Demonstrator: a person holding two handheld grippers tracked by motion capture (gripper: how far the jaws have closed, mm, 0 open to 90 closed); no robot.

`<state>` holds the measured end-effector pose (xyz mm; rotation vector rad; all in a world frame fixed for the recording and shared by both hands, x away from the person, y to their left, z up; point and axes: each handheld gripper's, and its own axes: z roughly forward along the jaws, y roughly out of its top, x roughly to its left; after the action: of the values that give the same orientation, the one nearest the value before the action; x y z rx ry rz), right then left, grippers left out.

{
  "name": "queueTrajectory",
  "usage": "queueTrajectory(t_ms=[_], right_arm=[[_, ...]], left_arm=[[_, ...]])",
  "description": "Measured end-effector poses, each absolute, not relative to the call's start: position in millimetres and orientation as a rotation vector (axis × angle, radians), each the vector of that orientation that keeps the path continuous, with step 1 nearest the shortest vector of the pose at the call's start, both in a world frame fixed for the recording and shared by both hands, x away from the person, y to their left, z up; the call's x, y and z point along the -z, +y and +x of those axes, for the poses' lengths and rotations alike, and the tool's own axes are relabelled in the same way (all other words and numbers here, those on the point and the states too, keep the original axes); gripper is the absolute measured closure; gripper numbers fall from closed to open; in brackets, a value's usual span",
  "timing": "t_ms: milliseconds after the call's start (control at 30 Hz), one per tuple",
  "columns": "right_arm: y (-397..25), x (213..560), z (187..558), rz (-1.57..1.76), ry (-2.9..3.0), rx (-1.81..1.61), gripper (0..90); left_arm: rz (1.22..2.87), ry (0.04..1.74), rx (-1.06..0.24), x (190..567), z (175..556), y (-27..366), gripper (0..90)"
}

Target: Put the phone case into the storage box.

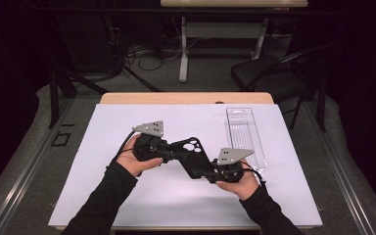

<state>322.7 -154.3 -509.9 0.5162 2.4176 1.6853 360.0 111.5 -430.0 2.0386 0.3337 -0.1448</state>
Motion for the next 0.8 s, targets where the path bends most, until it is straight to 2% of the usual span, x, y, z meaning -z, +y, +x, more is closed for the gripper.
queueTrajectory(t_ms=[533,800], right_arm=[[-156.6,509.1,324.0,0.553,2.408,-1.659,61.2],[-159.4,507.1,324.3,0.57,2.387,-1.657,56.5]], left_arm=[[2.067,0.414,0.149,430.1,363.9,115.6,81.1],[2.088,0.46,0.141,429.6,366.2,118.3,81.1]])
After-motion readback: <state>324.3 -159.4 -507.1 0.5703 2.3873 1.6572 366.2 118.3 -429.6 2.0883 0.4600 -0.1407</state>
